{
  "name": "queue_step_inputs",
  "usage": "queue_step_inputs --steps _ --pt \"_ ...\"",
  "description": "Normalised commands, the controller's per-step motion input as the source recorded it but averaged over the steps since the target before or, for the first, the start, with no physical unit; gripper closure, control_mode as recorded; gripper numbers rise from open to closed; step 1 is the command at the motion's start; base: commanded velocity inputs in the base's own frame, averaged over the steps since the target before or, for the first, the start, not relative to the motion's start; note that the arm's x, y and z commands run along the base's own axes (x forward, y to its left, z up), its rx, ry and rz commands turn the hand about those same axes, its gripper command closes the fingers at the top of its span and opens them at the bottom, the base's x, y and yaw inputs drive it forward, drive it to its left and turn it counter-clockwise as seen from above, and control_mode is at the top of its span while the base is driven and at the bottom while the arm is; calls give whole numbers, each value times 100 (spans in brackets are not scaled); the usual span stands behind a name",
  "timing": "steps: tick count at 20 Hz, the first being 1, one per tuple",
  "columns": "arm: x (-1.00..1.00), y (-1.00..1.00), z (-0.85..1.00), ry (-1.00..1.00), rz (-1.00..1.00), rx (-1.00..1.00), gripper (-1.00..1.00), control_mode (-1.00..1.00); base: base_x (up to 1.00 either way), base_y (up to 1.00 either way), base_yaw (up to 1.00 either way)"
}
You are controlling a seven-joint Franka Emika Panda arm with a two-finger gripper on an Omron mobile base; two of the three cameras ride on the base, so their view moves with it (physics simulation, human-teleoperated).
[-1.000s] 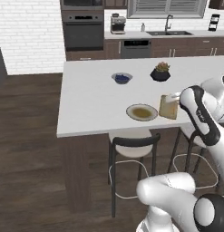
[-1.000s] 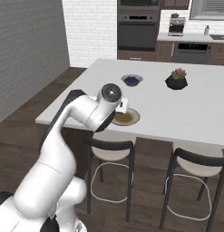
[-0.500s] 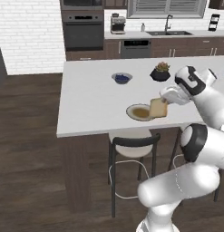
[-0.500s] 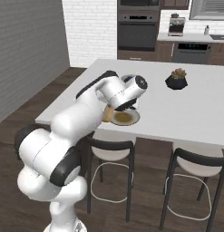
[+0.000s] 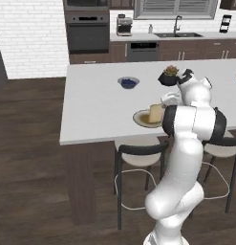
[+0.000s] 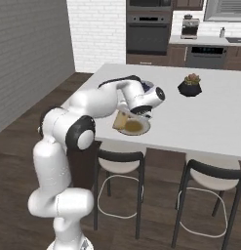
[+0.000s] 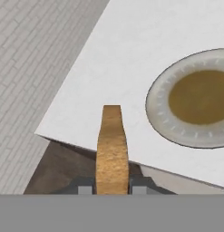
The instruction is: Start the toaster. Once the lever pops up, take the bread to the plate on the dining counter.
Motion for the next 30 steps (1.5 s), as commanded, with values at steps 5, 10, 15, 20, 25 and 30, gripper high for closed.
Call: queue_step_inputs --steps 5,10,15,20,25,30 --pt "63 -4 -28 -1 0 0 100 -100 0 0 0" --pt "25 -6 -49 -6 0 0 100 -100 0 0 0" --pt "24 1 -59 -12 0 0 100 -100 0 0 0" --pt "30 23 -52 -18 0 0 100 -100 0 0 0" --pt "40 1 -10 -12 0 0 100 -100 0 0 0" --pt "25 0 29 0 0 1 100 -100 0 0 0"
